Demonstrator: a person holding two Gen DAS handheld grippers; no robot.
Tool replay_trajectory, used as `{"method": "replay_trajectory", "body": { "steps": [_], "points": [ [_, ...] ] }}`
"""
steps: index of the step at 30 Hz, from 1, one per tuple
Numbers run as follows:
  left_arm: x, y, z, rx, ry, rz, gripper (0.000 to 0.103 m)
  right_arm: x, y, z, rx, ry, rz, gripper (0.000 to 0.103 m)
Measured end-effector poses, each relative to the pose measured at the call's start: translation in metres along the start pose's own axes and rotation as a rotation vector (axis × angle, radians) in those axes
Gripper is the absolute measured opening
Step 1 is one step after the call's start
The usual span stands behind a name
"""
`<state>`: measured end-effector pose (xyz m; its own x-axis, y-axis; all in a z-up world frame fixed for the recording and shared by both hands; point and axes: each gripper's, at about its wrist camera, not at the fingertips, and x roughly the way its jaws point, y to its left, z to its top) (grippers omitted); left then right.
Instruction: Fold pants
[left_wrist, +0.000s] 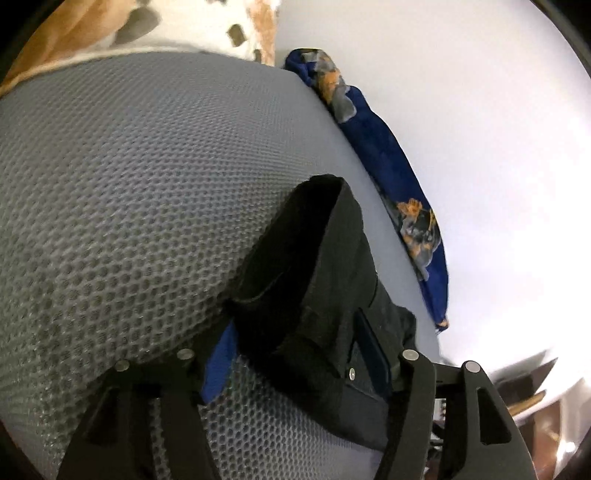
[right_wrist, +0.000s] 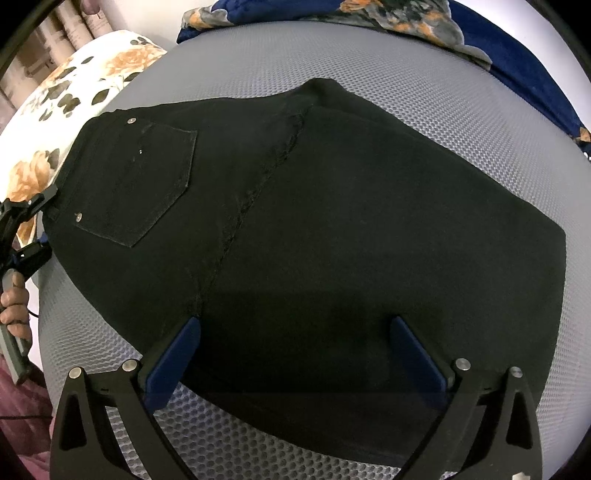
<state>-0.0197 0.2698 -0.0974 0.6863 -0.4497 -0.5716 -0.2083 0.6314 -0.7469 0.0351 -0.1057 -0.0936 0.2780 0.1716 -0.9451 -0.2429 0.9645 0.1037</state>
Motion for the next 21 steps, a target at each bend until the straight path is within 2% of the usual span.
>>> {"method": "replay_trajectory", "body": {
  "steps": [6,11,13,15,16,19,21],
  "points": [
    [0.004,-0.013,-0.009,0.068,0.009,0.010,0.064,-0.001,0.000,-0.001,0.003,-0.005,-0.003,0.103],
    [0.016,-0.007,-0.004,0.000,-0.012,-0.008,0.062,-0.002,-0.003,-0.002,0.007,-0.008,-0.005,0.103],
    [0.024,-0.011,-0.003,0.014,-0.013,0.020,0.061,-0.003,-0.002,-0.003,0.006,-0.010,-0.008,0.103],
    [0.028,-0.013,-0.004,0.035,-0.006,0.067,0.045,-0.003,-0.002,-0.002,0.012,-0.012,-0.004,0.103],
    [0.031,-0.013,-0.004,0.040,0.006,0.080,0.032,-0.003,-0.003,-0.001,0.018,-0.013,0.002,0.103],
    [0.026,-0.019,0.000,0.025,0.010,0.056,0.026,-0.008,-0.010,0.001,0.059,-0.022,0.042,0.102],
    [0.021,-0.037,0.002,0.070,0.004,0.057,0.025,-0.014,-0.019,0.002,0.104,-0.035,0.086,0.101]
  ]
}}
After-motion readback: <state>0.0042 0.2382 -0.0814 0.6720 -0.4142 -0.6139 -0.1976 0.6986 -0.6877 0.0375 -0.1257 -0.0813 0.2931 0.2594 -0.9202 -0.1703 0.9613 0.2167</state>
